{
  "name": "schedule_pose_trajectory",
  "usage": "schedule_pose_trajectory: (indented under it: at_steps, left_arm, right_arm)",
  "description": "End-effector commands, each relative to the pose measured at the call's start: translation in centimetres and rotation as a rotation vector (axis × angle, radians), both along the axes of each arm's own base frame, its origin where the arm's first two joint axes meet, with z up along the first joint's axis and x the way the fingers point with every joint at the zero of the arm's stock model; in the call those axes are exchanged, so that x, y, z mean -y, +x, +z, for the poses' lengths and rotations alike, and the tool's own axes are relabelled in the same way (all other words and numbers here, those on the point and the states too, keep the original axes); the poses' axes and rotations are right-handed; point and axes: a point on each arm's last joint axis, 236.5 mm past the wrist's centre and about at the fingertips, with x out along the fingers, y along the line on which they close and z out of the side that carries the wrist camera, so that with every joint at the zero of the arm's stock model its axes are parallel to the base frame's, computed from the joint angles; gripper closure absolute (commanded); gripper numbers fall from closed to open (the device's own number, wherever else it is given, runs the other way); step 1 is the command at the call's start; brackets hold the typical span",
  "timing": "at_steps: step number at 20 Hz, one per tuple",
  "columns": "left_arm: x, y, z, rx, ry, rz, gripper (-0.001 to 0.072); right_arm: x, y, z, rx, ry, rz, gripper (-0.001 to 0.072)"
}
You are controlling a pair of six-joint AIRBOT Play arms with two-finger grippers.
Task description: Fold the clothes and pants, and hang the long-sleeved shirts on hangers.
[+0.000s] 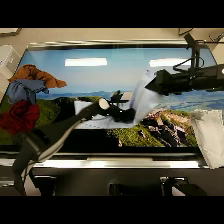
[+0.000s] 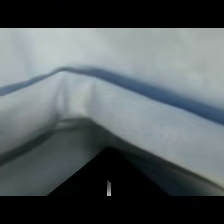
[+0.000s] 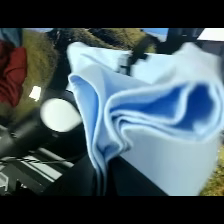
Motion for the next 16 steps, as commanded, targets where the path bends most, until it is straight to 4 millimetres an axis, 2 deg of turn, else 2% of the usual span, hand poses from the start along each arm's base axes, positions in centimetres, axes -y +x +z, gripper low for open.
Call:
schedule_pose_trajectory:
  at_steps: [1, 2, 4, 6, 7, 9, 11, 12, 13, 14, 15, 16]
  left_arm:
    - [5.7, -1.0, 0.9, -0.080, -0.147, 0.173, 0.0677]
    - [5.8, -1.2, 1.0, -0.051, -0.146, 0.150, 0.0678]
    - [4.2, -0.6, 1.7, 0.028, -0.138, 0.042, 0.0680]
    - [-0.6, 1.2, 1.8, 0.080, -0.043, -0.056, 0.0681]
    - [-4.6, 2.6, 1.9, 0.115, 0.050, -0.095, 0.0681]
    - [-14.5, 6.1, 3.1, 0.187, 0.272, -0.118, 0.0681]
    - [-26.3, 9.2, 6.7, 0.243, 0.472, -0.055, 0.0681]
    - [-31.1, 9.7, 9.1, 0.248, 0.520, 0.000, 0.0680]
    - [-35.1, 9.6, 12.0, 0.250, 0.527, 0.065, 0.0679]
    - [-38.1, 9.3, 14.7, 0.277, 0.533, 0.110, 0.0679]
    - [-40.8, 8.8, 17.7, 0.327, 0.541, 0.159, 0.0679]
    - [-42.6, 8.2, 20.5, 0.377, 0.548, 0.206, 0.0679]
  right_arm:
    - [-1.6, -1.3, 0.3, -0.037, -0.004, -0.022, 0.0675]
    - [-1.5, -1.0, -0.2, -0.041, -0.021, -0.038, 0.0675]
    - [-2.1, 0.4, -1.0, -0.034, -0.021, -0.054, 0.0675]
    - [-4.1, 2.2, -1.6, -0.019, 0.019, -0.058, 0.0675]
    - [-6.0, 3.0, -2.1, -0.016, 0.052, -0.043, 0.0675]
    - [-10.4, 3.9, -3.8, -0.037, 0.109, -0.001, 0.0675]
    - [-14.8, 4.5, -7.1, -0.084, 0.136, 0.024, 0.0675]
    - [-17.2, 4.4, -9.3, -0.126, 0.151, 0.036, 0.0674]
    - [-19.2, 4.3, -11.7, -0.175, 0.163, 0.044, 0.0674]
    - [-21.3, 4.0, -14.4, -0.230, 0.175, 0.045, 0.0674]
    - [-23.1, 3.7, -16.9, -0.279, 0.186, 0.039, 0.0673]
    - [-25.0, 3.4, -19.5, -0.332, 0.203, 0.024, 0.0673]
